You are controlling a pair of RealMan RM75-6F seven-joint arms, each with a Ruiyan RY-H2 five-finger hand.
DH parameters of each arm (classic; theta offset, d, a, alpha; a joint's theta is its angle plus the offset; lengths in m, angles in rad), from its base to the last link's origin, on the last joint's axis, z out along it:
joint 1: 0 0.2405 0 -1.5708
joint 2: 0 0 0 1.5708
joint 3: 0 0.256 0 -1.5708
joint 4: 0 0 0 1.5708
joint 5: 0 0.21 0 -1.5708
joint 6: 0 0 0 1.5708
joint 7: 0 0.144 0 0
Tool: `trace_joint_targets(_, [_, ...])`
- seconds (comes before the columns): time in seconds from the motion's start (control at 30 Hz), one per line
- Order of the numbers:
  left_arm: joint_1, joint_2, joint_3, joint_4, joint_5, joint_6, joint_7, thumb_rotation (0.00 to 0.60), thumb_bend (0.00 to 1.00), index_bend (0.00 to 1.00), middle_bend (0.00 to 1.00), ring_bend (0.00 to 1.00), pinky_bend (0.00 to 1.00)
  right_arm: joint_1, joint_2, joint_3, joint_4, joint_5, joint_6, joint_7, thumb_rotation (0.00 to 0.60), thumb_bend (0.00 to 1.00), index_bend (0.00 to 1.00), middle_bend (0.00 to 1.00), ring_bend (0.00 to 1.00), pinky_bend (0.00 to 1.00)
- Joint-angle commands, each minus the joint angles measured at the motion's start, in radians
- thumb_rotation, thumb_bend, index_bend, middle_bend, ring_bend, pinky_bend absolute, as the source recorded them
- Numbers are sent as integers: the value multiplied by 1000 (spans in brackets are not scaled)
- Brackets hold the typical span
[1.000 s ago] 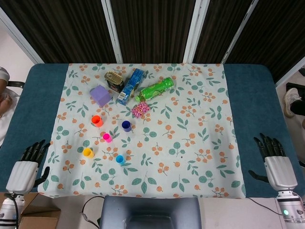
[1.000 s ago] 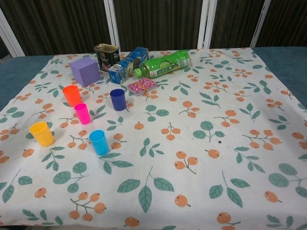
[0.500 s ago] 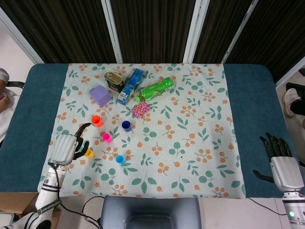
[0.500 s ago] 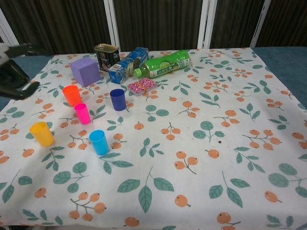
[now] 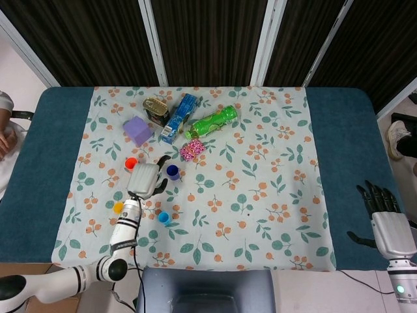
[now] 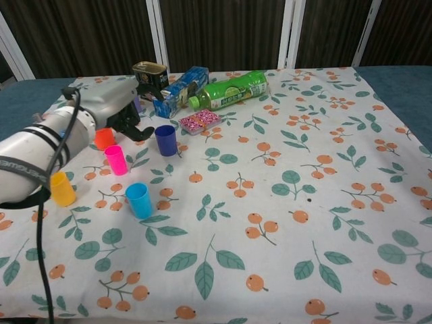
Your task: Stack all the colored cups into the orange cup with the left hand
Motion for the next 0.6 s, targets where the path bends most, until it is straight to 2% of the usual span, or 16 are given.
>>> trace_joint_targets(0.03, [-51, -54, -8, 77, -51, -15, 48, 600, 393, 241, 1000, 1000, 1000, -1, 6, -2, -3, -5, 1, 9, 600, 155, 0, 0, 0, 0])
trace_joint_targets(0.43, [-90, -94, 19, 155, -108, -26, 72, 600, 391, 240, 1000, 1000, 1000, -8, 22, -3, -9, -11, 12, 36, 600, 154, 0, 0, 0, 0])
trace_joint_targets(0.6, [-114, -120, 9, 206, -140, -46, 66, 600, 389, 243, 1000, 1000, 1000, -10, 24, -4, -10, -14, 14, 40, 600, 154, 0, 0, 0, 0])
